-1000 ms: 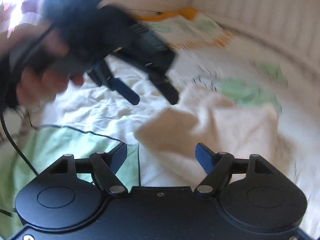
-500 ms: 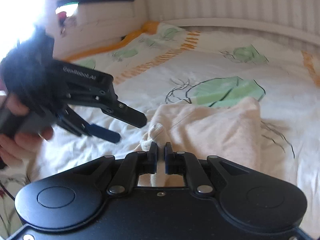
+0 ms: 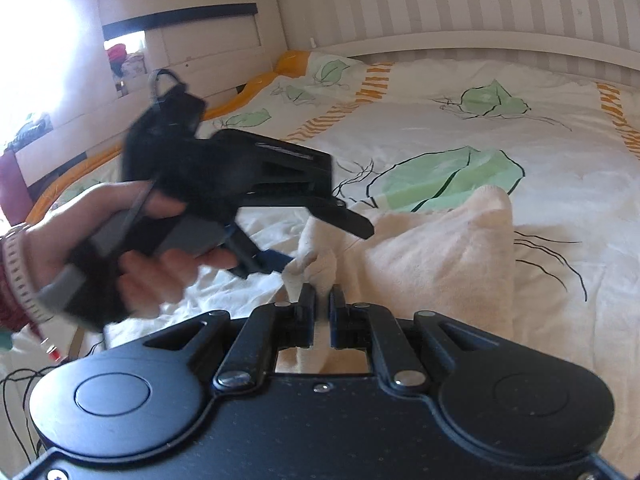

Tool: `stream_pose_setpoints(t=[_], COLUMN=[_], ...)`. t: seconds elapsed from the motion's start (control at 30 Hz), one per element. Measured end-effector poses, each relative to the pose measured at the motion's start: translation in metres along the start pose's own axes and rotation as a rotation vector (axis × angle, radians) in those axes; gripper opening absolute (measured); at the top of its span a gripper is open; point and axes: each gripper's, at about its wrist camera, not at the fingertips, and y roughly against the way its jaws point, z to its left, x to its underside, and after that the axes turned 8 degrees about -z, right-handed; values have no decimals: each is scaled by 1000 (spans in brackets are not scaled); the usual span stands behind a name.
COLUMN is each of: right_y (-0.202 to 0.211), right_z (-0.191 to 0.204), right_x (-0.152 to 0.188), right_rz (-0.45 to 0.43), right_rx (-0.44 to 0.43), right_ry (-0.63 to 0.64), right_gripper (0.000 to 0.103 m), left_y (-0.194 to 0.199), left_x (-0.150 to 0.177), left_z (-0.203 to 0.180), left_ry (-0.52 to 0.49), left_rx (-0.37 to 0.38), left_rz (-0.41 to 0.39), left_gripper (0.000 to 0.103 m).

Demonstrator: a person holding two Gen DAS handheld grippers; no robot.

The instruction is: Fold small clothes

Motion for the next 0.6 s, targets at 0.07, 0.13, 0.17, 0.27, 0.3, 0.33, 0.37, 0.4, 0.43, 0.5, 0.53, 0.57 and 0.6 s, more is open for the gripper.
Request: stream_pose_setpoints(t=[0.07,0.13,0.17,0.27,0.3,0.33,0.37,0.4,0.43,0.5,0.53,0.57,0.6], right_y=[-2,-5,-6,-7,-7,-9,-11,-15,-20,-34,-42,-52,-60], right_z=[3,5,7,14,16,19,22,24,26,32,36,40,42], right_x=[3,5,7,8,7,7,6,6,6,10,14,19,25], right_rz=[9,17,19,10,3,-3,-5,-3,-2,16,34,63,91], right_rx=[-9,-19,-23,-29,-31,-34,-39,-42,-43,-42,-40,-41,-48], right_ry=[13,23,25,34,40,43,45,46,47,59,74,97,111], right_gripper=[11,11,11,11,11,11,12,12,12,12,12,13,20], left_y=[-3,-1,2,4,6,8,10,11,13,13,11,7,2], left_x=[-3,-5,-4,-8,-10,-11,-13,-15,-17,-21,-22,-22,-22], left_z=[3,1,-2,-21,-27,-33,-38,-44,-46,-45,-42,-35,-30], left_ry=[-6,-43,-80,-246,-294,-331,-367,-402,-428,-446,-433,-414,-404], left_rx=[-18,-24,-32,-67,-56,-50,-52,-57,-63,-75,-90,-114,-139], left_rz=[-20,-73,-109,-122,-123,-126,-131,-136,-144,-157,-156,-153,-144], left_gripper=[72,56,25,11,10,10,10,10,10,10,10,10,10])
